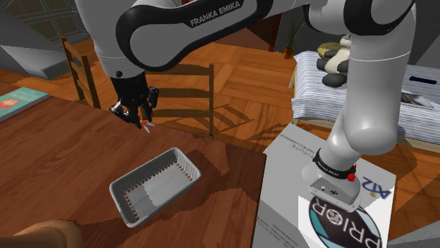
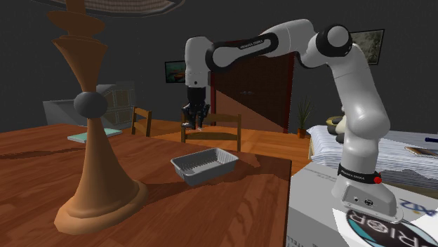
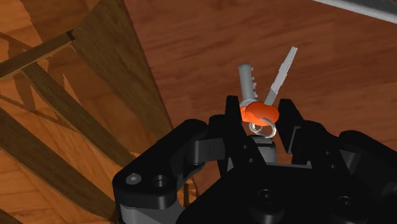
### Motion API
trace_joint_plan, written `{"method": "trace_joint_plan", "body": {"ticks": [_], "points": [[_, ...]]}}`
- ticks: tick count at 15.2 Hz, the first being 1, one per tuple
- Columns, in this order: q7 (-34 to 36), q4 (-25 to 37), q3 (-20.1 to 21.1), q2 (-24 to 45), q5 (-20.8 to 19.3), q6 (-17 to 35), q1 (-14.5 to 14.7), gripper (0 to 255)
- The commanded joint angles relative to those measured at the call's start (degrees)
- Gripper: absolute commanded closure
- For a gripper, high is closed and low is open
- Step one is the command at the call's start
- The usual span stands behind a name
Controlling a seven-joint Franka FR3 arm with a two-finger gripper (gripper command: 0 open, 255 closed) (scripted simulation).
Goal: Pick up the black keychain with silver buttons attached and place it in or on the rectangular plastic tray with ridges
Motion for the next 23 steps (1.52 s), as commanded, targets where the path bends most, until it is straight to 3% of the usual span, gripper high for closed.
{"method": "trace_joint_plan", "body": {"ticks": [1, 11, 23], "points": [[1.6, -2.8, 0.8, -2.1, 0.8, 0.8, 0.5, 255], [11.7, -13.2, 6.0, -11.2, 4.7, 2.4, 5.3, 255], [14.0, -19.0, 5.2, -8.0, 1.9, 10.6, 5.8, 255]]}}
